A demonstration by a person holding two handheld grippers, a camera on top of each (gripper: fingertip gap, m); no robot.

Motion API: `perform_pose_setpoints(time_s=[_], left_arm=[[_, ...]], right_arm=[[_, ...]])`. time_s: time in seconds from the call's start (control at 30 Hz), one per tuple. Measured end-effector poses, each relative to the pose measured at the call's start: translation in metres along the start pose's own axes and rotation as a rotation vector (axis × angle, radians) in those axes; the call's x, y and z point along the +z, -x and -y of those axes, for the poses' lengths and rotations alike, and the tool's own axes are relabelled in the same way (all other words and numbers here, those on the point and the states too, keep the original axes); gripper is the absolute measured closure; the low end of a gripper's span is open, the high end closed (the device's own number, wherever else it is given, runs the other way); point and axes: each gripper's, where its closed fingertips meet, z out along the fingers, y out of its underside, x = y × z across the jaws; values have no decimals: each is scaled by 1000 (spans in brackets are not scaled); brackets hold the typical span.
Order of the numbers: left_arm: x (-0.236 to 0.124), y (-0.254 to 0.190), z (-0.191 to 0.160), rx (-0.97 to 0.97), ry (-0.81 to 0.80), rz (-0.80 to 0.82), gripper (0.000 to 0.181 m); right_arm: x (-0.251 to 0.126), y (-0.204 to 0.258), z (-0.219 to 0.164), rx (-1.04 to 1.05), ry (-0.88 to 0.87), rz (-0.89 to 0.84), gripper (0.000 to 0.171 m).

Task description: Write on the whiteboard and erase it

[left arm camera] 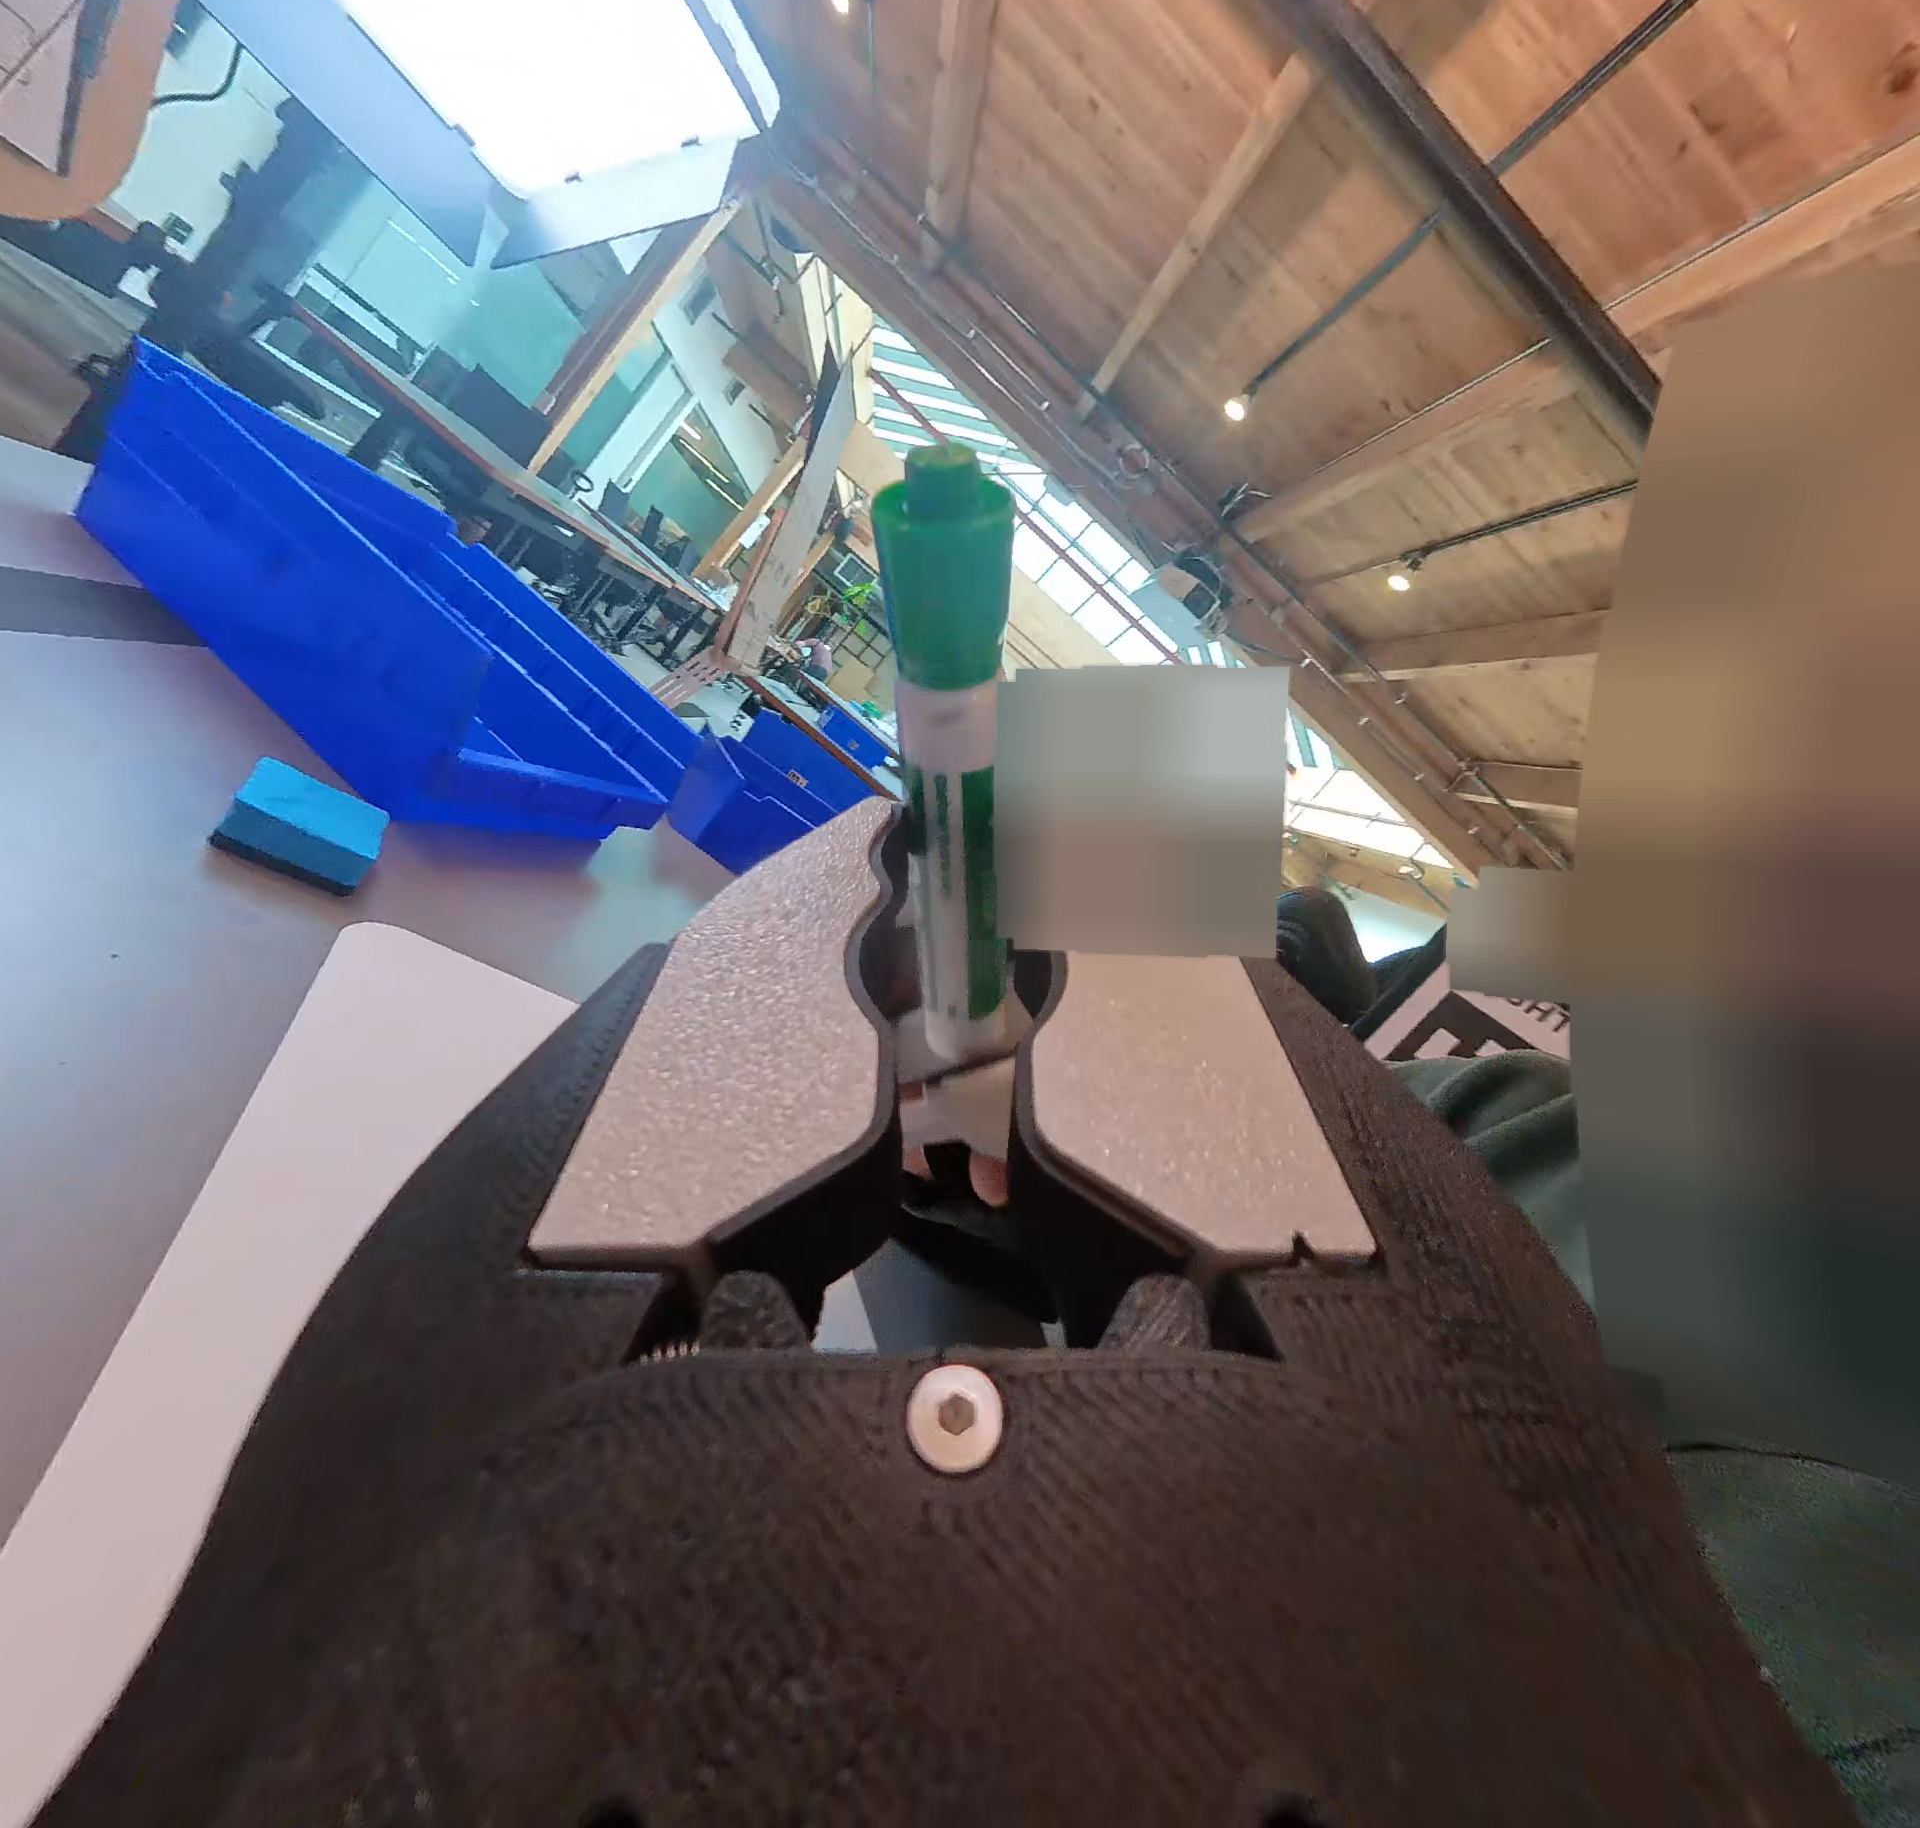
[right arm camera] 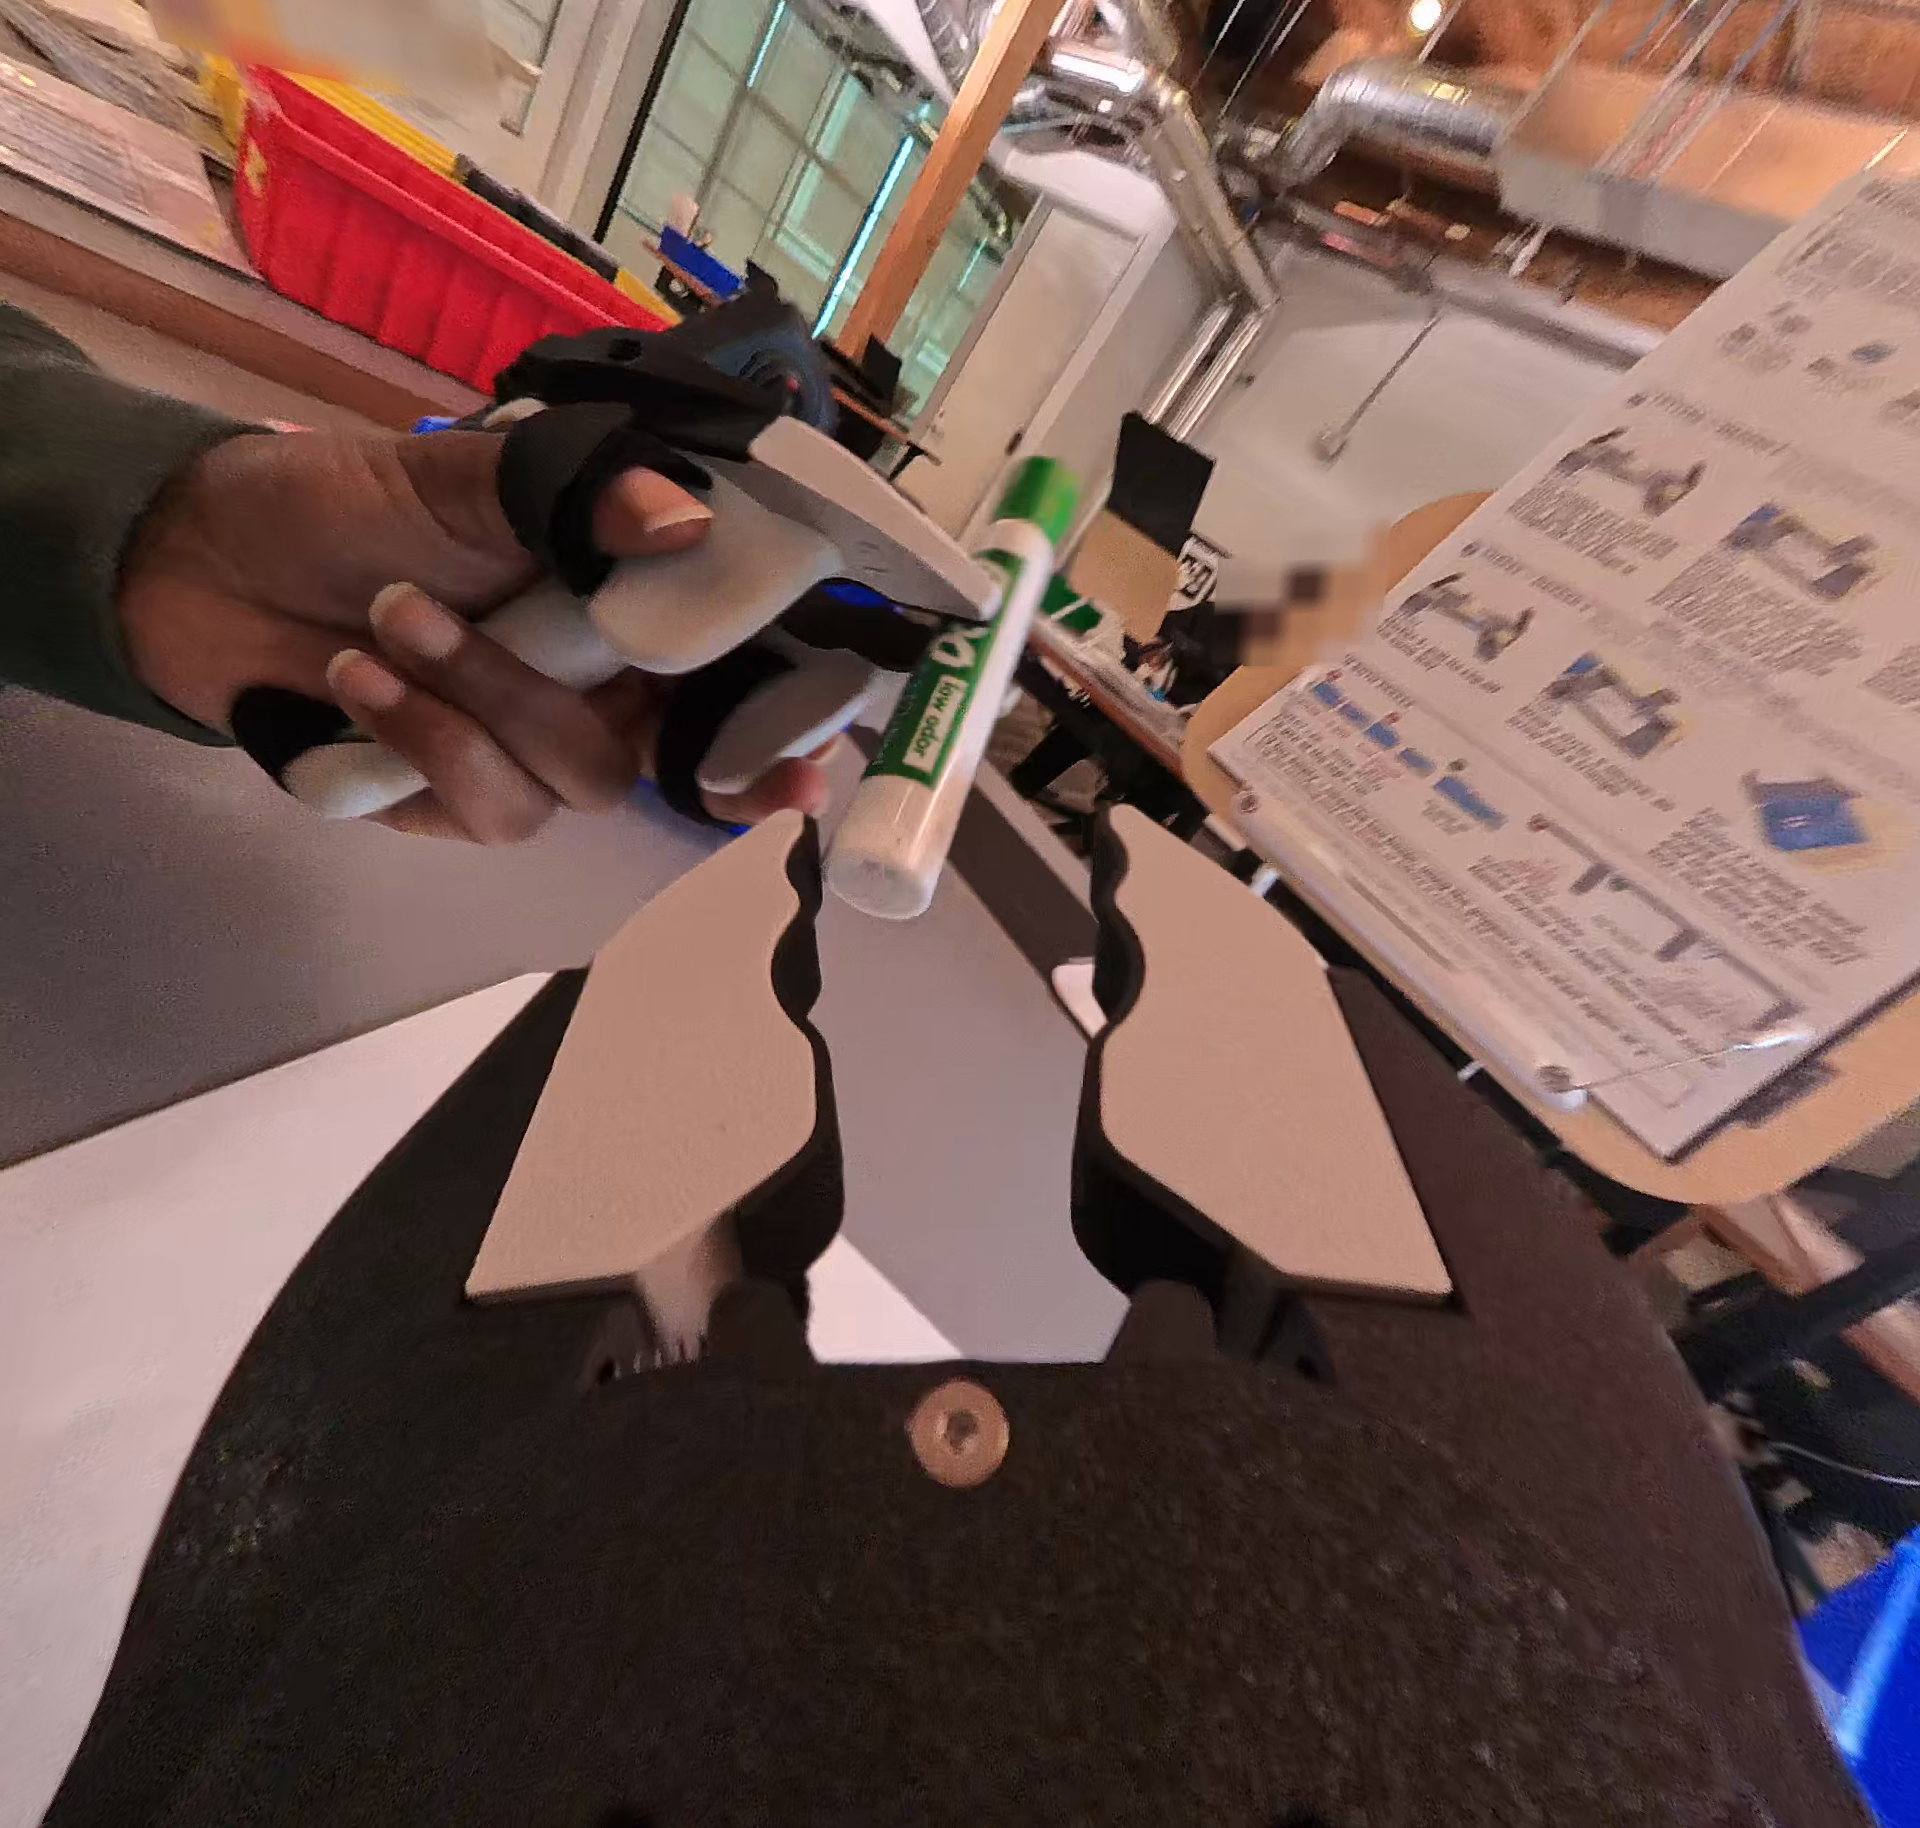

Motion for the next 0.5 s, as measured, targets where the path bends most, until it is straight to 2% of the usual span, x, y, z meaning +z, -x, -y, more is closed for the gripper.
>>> perform_pose_setpoints(time_s=[0.13, 0.4, 0.5], left_arm=[[-1, -1, -3, -35, -7, -36, 163], [12, -2, -29, -194, -24, -79, 163], [18, -4, -37, -255, -62, -94, 163]], right_arm=[[-7, -11, 2, -14, -29, -42, 122], [-4, 1, 4, -47, -49, -19, 131], [-5, 1, 7, -68, -67, -28, 146]])
